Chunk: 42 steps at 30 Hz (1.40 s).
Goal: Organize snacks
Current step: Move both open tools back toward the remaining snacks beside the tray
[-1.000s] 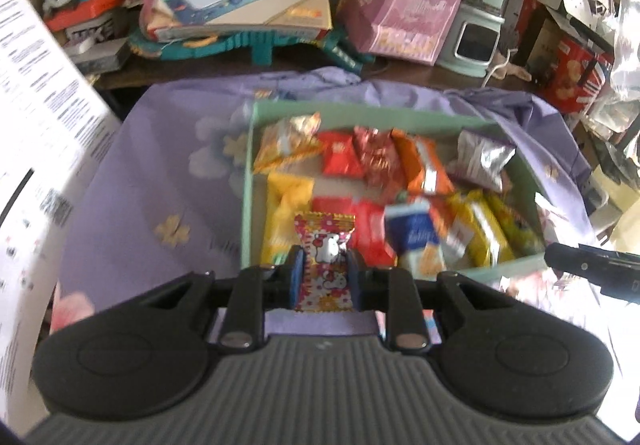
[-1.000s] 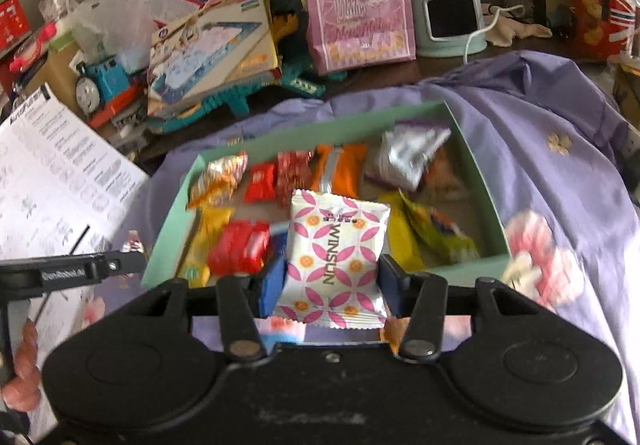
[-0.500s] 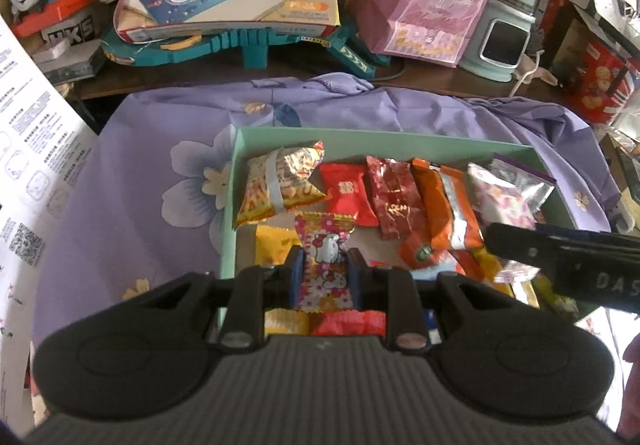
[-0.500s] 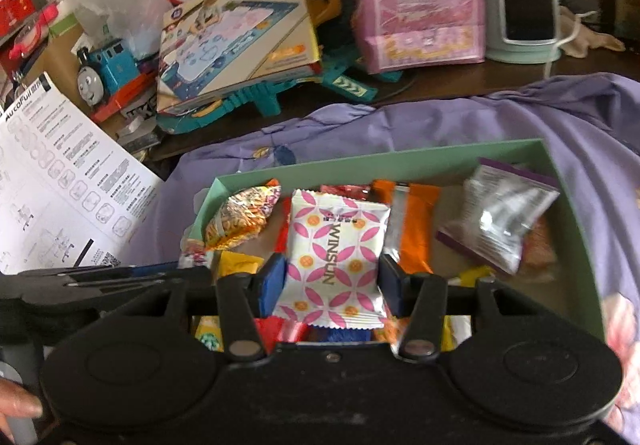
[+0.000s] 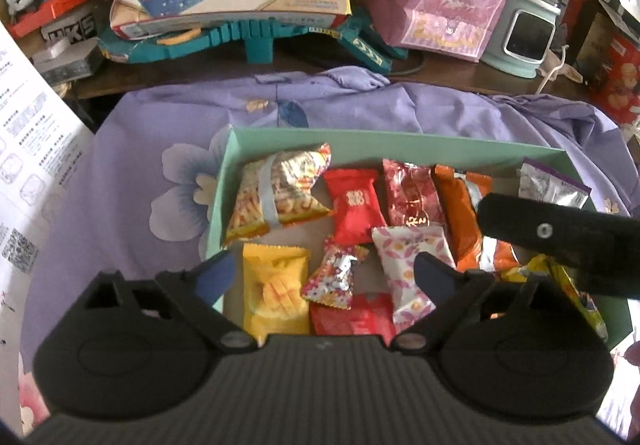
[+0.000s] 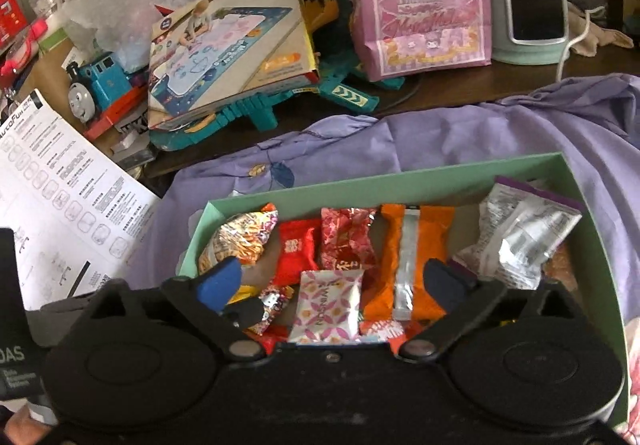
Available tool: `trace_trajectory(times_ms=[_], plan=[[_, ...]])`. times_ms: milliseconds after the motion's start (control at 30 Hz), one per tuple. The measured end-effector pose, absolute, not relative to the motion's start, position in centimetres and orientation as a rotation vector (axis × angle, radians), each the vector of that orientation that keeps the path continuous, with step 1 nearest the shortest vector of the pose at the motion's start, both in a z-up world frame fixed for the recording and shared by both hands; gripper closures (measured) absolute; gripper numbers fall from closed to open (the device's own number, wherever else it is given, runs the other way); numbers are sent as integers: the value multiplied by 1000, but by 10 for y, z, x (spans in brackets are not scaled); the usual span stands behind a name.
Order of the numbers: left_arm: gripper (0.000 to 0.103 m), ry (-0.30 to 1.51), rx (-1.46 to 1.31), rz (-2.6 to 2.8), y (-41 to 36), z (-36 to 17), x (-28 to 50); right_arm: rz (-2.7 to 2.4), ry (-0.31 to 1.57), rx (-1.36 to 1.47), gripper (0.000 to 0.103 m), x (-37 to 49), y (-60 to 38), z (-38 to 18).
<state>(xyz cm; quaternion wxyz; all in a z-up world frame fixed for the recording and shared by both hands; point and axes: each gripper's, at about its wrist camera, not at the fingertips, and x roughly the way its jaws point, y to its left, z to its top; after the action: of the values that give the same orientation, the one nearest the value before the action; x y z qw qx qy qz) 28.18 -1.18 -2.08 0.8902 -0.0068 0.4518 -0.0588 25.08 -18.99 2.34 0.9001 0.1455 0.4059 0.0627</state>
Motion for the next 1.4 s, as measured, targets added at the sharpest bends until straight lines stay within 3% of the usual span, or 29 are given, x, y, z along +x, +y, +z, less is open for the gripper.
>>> trace_trajectory(times_ms=[767,1133,1400], plan=[[0,920,12,-171,-17,13,177,59,811,322,0,142,-231,53],[0,952,22,-201,-23,1,127,-47,809,365,0,79,-271,49],[0,1008,25,-177,-16,-23,105,-51,871,407,0,55,-268,17]])
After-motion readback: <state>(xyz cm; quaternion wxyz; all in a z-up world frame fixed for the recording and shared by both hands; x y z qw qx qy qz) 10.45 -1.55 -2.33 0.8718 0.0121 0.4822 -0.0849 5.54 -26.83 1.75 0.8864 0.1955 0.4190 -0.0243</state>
